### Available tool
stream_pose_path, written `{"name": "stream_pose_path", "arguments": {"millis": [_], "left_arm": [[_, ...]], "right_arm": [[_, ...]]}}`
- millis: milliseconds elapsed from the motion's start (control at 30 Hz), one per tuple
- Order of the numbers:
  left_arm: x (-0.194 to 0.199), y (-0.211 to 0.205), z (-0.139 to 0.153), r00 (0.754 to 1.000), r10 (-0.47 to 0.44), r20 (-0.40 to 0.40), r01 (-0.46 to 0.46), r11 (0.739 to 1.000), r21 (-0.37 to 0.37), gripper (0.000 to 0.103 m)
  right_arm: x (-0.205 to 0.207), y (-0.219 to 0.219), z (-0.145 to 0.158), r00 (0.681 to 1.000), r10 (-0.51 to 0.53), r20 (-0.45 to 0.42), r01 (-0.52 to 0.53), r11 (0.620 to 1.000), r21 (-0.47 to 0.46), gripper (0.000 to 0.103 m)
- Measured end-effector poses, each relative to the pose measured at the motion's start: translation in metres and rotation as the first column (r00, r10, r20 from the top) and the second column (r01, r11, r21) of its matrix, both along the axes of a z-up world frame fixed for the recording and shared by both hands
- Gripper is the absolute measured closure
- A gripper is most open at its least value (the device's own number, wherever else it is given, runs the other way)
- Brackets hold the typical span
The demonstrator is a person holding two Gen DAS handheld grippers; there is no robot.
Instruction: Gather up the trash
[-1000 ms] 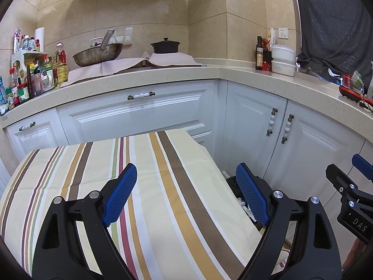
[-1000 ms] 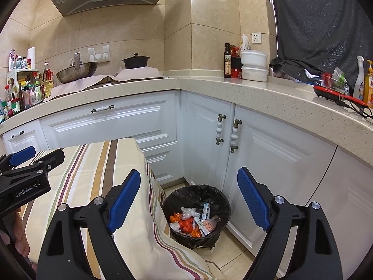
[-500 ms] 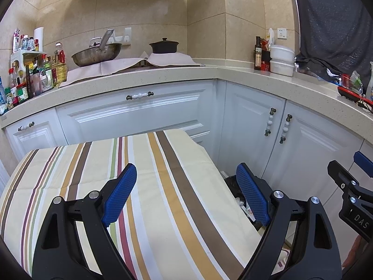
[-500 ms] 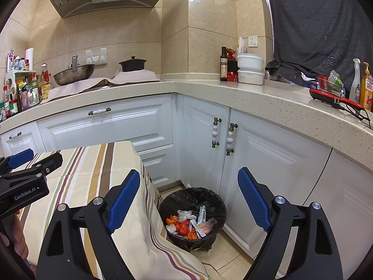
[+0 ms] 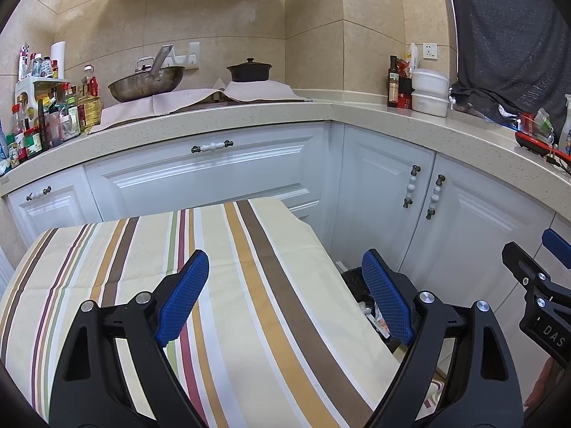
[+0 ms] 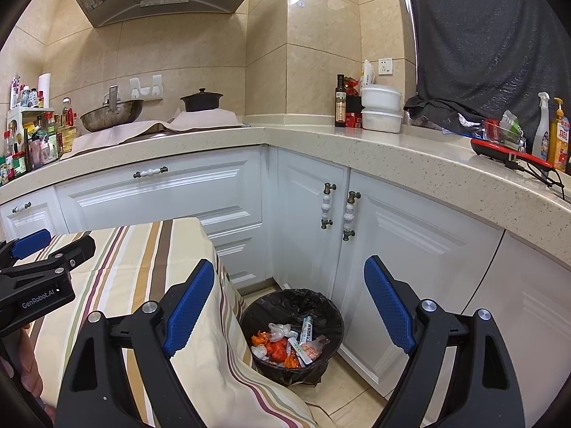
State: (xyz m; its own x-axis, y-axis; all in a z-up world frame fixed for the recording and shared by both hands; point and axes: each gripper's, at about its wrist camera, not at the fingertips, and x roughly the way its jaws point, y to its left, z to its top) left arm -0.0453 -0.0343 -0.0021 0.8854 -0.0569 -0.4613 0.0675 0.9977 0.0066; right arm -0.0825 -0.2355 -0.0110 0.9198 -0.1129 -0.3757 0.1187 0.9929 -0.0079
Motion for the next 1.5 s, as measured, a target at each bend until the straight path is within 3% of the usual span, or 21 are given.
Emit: {"name": "stream_pose_path", "arguments": {"millis": [100, 433, 767, 967, 1333, 1500], "left_arm": [[0.000, -0.001, 0.000, 1.000, 0.002, 0.000, -0.002, 1.000, -0.001, 0.012], [-0.003, -0.003, 0.001, 1.000, -0.007, 0.017, 0.007, 1.000, 0.004, 0.012], [-0.004, -0.004, 0.003, 1.000, -0.008, 0.030, 0.008, 1.000, 0.011, 0.005], [-0.004, -0.012, 0.001, 0.999, -0.051, 0.018, 0.051, 0.998, 0.037, 0.005], [-0.005, -0.014, 0.003, 0.998, -0.057, 0.029, 0.057, 0.998, 0.019, 0.005], [0.000, -0.010, 0.001, 0.998, -0.056, -0.007, 0.056, 0.998, 0.003, 0.005]], "right_arm": [[0.000, -0.001, 0.000, 1.000, 0.000, -0.001, 0.000, 1.000, 0.000, 0.020], [0.000, -0.002, 0.000, 1.000, 0.001, 0.001, -0.001, 1.000, -0.001, 0.020], [-0.001, -0.002, -0.001, 1.000, 0.001, -0.003, -0.001, 1.000, -0.004, 0.020], [-0.001, -0.002, -0.001, 1.000, 0.002, -0.003, -0.002, 1.000, -0.004, 0.019], [-0.002, -0.002, -0.002, 1.000, 0.000, -0.003, 0.000, 1.000, -0.002, 0.019], [-0.002, 0.000, -0.002, 1.000, 0.004, -0.004, -0.004, 1.000, -0.002, 0.019]]}}
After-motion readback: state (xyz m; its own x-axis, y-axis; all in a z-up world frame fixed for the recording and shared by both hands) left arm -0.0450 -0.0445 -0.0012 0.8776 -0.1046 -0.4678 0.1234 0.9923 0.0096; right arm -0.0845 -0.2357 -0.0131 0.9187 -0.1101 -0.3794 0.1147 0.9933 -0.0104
